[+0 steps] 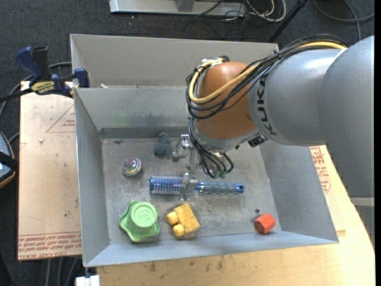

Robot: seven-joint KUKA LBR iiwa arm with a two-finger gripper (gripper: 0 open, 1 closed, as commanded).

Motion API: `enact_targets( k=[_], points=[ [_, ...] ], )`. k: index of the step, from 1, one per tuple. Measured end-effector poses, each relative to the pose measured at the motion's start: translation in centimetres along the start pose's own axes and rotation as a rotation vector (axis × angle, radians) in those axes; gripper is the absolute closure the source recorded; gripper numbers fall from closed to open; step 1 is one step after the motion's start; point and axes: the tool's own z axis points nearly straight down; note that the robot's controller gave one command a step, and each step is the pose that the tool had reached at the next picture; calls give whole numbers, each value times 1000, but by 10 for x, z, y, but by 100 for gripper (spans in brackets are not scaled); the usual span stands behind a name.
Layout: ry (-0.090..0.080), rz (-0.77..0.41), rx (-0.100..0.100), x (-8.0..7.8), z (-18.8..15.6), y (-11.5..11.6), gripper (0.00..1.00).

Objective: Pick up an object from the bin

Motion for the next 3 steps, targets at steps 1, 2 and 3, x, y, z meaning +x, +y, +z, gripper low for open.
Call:
enact_targets(
  k=[1, 2, 3],
  points=[
    [1, 159, 1, 7, 19, -2, 0],
    [-7, 246, -3, 3, 51, -4, 0],
    [-3, 244, -1, 2, 49, -4, 0]
  ],
)
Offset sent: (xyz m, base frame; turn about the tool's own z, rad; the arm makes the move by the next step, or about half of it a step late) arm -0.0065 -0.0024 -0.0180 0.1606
